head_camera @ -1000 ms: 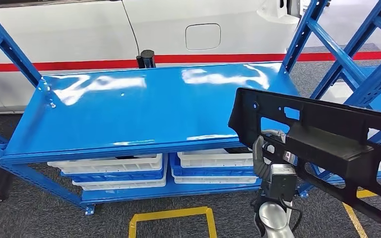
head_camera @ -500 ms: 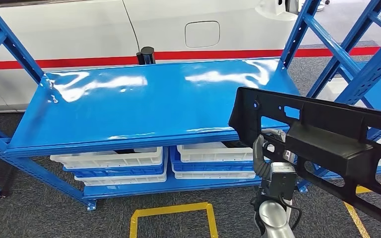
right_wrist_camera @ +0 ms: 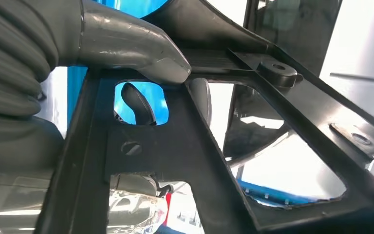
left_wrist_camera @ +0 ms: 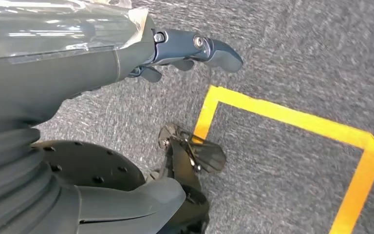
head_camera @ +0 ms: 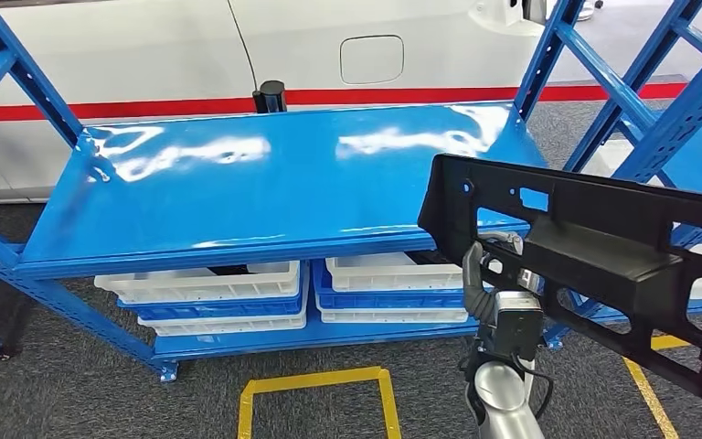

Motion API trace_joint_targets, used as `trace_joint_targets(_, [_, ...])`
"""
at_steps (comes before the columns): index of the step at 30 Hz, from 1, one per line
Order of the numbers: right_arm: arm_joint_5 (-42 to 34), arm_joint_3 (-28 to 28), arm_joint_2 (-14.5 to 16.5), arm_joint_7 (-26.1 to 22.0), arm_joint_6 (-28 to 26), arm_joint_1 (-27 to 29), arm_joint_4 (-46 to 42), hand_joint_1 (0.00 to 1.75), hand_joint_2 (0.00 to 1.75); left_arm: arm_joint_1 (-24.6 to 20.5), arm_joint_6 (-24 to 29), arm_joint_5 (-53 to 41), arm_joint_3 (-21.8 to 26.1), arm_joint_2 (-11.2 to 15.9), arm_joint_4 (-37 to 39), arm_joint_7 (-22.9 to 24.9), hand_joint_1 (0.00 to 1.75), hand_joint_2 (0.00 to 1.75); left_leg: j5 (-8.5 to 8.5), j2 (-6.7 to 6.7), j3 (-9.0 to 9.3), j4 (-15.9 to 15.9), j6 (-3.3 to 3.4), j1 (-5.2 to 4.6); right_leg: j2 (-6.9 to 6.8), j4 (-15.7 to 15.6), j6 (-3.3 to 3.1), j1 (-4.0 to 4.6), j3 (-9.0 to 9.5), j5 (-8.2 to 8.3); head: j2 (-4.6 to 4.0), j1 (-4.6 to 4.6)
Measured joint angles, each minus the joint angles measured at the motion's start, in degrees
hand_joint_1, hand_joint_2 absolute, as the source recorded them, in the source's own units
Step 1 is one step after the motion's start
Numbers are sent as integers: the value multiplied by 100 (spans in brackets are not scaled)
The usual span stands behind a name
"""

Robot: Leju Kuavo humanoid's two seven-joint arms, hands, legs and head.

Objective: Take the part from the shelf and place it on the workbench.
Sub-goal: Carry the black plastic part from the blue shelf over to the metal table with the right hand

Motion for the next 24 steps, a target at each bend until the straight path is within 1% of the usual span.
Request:
trace_joint_targets(1, [-4, 1, 1, -3, 1, -5, 3, 175, 175, 2, -1, 0, 1, -1, 0, 1, 0, 175, 32, 8, -10, -19, 43, 2, -1, 15, 31, -6, -27, -4, 0, -3])
trace_joint_targets(2, [-13, 1, 0, -9, 1, -11, 6, 175, 175, -1, -1, -1, 1, -3, 0, 1, 0, 175, 68, 17, -22, -42, 89, 6, -1, 87, 47, -5, -75, -58, 0, 2])
trace_joint_targets(3, [-24, 1, -1, -16, 1, -19, 10, 175, 175, -5, -6, -2, 1, -5, 0, 1, 0, 175, 105, 27, -41, -66, 135, 16, 1, 268, 47, -3, -165, -174, 0, 14])
trace_joint_targets(4, [-37, 1, -3, -23, 0, -25, 16, 175, 175, -10, -15, -5, 1, -8, 0, 2, 0, 175, 136, 37, -66, -78, 167, 20, 3, 572, 32, -5, -302, -348, 0, 25])
trace_joint_targets(5, [-49, 1, -5, -29, -1, -26, 26, 175, 175, -12, -24, -8, 1, -10, 0, 2, 0, 175, 160, 41, -102, -79, 187, 13, 5, 971, 14, -4, -465, -547, 0, 36])
trace_joint_targets(6, [-58, 1, -8, -34, -1, -22, 38, 175, 175, -10, -33, -11, 1, -12, 0, 3, 0, 175, 185, 46, -139, -76, 199, 8, 6, 1376, 12, -9, -623, -718, 0, 42])
trace_joint_targets(7, [-67, 0, -11, -37, -3, -13, 51, 175, 175, -7, -37, -15, 1, -12, 0, 3, 0, 175, 209, 49, -173, -74, 201, 3, 6, 1650, 27, -11, -717, -823, 0, 41])
trace_joint_targets(8, [-72, -1, -15, -38, -4, -4, 62, 175, 175, -5, -40, -18, 1, -11, 0, 3, 0, 175, 233, 50, -201, -72, 196, 0, 5, 1691, 61, -14, -692, -834, 0, 43])
trace_joint_targets(9, [-78, -3, -20, -39, -6, 0, 69, 175, 175, -3, -43, -21, 1, -11, 0, 3, 0, 175, 254, 48, -221, -71, 186, 0, 5, 1507, 103, -19, -557, -764, 0, 44])
trace_joint_targets(10, [-81, -5, -24, -40, -8, -1, 73, 175, 175, -3, -46, -25, 1, -15, 0, 2, 0, 175, 271, 45, -232, -68, 171, 1, 4, 1083, 145, -25, -302, -623, 0, 45])
trace_joint_targets(11, [-82, -6, -27, -41, -10, -8, 73, 175, 175, -5, -49, -31, 1, -17, 0, 2, 0, 175, 289, 45, -240, -64, 150, 1, 3, 611, 164, -31, -34, -498, 0, 45])
trace_joint_targets(12, [-83, -7, -28, -42, -14, -12, 73, 175, 175, -9, -50, -43, 1, -19, 0, 0, 0, 175, 303, 45, -249, -56, 124, -10, 4, 247, 164, -26, 157, -395, 0, 42])
trace_joint_targets(13, [-84, -8, -28, -43, -24, -16, 70, 175, 175, -14, -50, -56, 1, -20, 0, -2, 0, 175, 319, 46, -259, -48, 95, -21, 8, 2, 145, -20, 280, -327, 0, 39])
trace_joint_targets(14, [-86, -13, -31, -43, -36, -13, 66, 175, 175, -20, -47, -69, -1, -20, 0, -4, 0, 175, 336, 48, -268, -43, 65, -32, 13, -62, 107, -10, 293, -307, 0, 31])
trace_joint_targets(15, [-89, -25, -37, -43, -49, -3, 59, 175, 175, -25, -41, -84, -2, -22, 0, -7, 0, 175, 354, 49, -275, -43, 33, -40, 17, -51, 75, 3, 271, -278, 0, 26])
trace_joint_targets(16, [-91, -38, -43, -42, -64, 7, 48, 175, 175, -29, -27, -94, -4, -25, 0, -9, 0, 175, 369, 50, -285, -43, 3, -32, 20, -43, 29, -10, 252, -256, 0, 22])
trace_joint_targets(17, [-91, -55, -48, -38, -76, 16, 33, 175, 175, -34, -7, -104, -7, -29, 0, -10, 0, 175, 344, 45, -308, -16, -29, -21, 19, -45, -16, -24, 241, -228, 0, 17])
trace_joint_targets(18, [-89, -69, -50, -33, -88, 24, 13, 175, 175, -41, 16, -113, -9, -34, -1, -10, 0, 175, 240, 38, -361, 88, -62, -9, 17, -49, -67, -40, 226, -192, 0, 13])
trace_joint_targets(19, [-84, -82, -49, -29, -98, 32, -9, 175, 175, -51, 42, -120, -12, -42, -1, -10, 0, 175, 54, 30, -458, 314, -93, 2, 15, -53, -114, -56, 201, -152, 0, 7])
trace_joint_targets(20, [-77, -94, -49, -26, -106, 45, -30, 175, 175, -61, 61, -126, -15, -49, -2, -10, 0, 175, -193, 23, -595, 661, -123, 11, 12, -50, -146, -54, 168, -117, 0, 1])
trace_joint_targets(21, [-68, -105, -49, -25, -109, 64, -45, 175, 175, -70, 75, -130, -17, -57, -2, -10, 0, 175, -437, 22, -745, 1073, -146, 17, 10, -47, -165, -48, 123, -84, 0, -4])
trace_joint_targets(22, [-61, -115, -49, -24, -111, 84, -54, 175, 175, -76, 83, -132, -19, -63, -2, -10, 0, 175, -612, 21, -870, 1434, -162, 21, 9, -44, -172, -40, 83, -56, 0, -4])
trace_joint_targets(23, [-54, -123, -48, -23, -113, 108, -57, 175, 175, -78, 88, -133, -20, -67, -2, -10, 0, 175, -685, 22, -913, 1640, -167, 26, 8, -41, -170, -32, 45, -29, 0, -5])
trace_joint_targets(24, [-49, -132, -48, -22, -113, 126, -57, 175, 175, -79, 93, -134, -21, -69, -2, -10, 0, 175, -655, 22, -849, 1631, -160, 28, 8, -40, -162, -25, 13, -4, 0, -5])
